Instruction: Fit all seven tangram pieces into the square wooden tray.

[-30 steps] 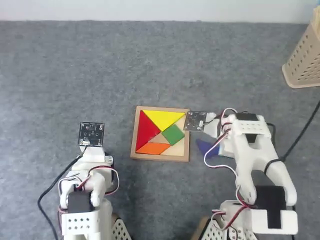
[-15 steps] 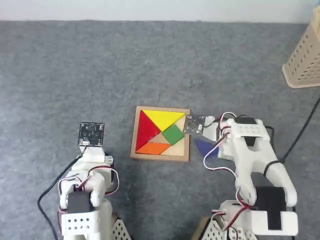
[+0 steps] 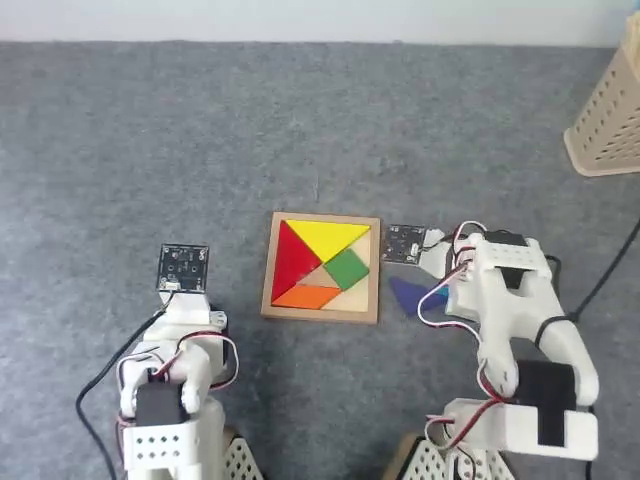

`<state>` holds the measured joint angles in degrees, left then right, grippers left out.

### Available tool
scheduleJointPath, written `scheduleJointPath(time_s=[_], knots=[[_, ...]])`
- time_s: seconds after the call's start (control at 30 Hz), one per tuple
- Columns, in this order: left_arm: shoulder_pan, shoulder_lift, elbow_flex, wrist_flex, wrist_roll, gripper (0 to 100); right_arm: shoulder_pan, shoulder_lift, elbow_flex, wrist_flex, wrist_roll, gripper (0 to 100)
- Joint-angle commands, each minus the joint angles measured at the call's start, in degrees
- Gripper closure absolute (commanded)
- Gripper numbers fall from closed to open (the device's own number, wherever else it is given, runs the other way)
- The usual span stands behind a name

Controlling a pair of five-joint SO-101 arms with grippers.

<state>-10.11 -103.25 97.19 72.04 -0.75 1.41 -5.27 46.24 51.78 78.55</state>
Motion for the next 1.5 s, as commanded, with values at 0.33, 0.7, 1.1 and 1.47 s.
scheduleJointPath(time_s=[0.33,0.7,1.1,1.47], knots=[[-0.2,-1.0,-0.7,0.3,0.5,99,0.1,-0.7,-3.8,-0.4,-8.6,96.2],[-0.2,-1.0,-0.7,0.3,0.5,99,0.3,-0.7,-15.4,7.8,-18.5,96.5],[-0.2,-1.0,-0.7,0.3,0.5,99,-17.7,0.0,-25.5,12.2,-25.3,96.4],[-0.2,-1.0,-0.7,0.3,0.5,99,-26.7,15.7,-41.4,12.7,-8.6,96.2]])
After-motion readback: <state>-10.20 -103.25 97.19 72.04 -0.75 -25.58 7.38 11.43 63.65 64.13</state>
